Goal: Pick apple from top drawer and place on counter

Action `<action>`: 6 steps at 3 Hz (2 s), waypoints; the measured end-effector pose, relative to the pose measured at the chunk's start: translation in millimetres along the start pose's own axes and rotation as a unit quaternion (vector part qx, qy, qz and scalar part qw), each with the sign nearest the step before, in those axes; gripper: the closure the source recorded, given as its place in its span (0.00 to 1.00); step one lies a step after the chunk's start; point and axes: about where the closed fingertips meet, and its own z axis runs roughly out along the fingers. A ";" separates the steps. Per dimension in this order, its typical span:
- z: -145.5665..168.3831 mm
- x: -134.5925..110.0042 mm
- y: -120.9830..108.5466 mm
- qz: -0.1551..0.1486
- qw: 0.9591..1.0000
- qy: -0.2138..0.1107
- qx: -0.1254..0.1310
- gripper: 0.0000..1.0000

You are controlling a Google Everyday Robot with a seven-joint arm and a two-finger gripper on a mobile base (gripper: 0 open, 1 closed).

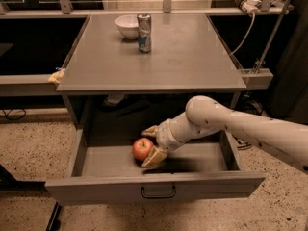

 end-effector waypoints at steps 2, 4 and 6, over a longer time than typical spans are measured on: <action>-28.9 -10.7 11.3 0.032 0.999 -0.015 0.014 0.81; -112.4 -39.3 20.9 0.079 0.996 -0.011 0.037 1.00; -257.8 -94.5 -18.2 0.104 0.990 0.036 0.092 1.00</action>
Offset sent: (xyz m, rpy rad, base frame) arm -0.0260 -0.0297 0.0565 0.0539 0.0342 -0.1200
